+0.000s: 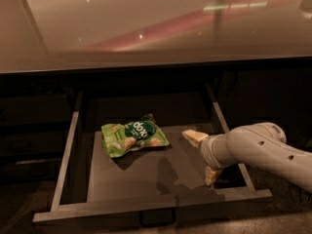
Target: Open top drawer
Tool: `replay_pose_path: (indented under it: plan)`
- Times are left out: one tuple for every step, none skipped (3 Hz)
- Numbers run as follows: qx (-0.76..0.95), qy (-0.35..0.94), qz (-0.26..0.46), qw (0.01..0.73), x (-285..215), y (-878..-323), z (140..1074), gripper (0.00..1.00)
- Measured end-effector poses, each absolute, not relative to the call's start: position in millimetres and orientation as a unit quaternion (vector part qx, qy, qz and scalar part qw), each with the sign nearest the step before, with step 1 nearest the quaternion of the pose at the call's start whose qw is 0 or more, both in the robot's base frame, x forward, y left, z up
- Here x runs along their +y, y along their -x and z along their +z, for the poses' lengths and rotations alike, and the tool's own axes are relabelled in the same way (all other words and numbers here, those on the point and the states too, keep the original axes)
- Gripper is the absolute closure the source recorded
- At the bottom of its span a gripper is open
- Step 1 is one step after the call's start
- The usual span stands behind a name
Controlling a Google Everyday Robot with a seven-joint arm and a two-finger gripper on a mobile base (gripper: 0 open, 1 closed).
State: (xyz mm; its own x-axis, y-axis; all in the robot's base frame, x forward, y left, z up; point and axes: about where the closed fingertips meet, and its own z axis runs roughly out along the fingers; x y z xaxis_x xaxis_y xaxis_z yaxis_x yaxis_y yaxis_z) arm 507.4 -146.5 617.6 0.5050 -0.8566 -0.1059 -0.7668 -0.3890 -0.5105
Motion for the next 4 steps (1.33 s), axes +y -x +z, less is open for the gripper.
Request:
replay_pose_path:
  plan:
    - [0.489,0.831,-0.083,0.253,-150,-499,617,0.00]
    - [0.489,0.831,-0.083,0.253,-150,-499,617,0.00]
    - [0.494,0.827,-0.070,0.259,-147,-516,625,0.00]
    - [0.477,0.821,-0.087,0.301,-124,-524,689,0.00]
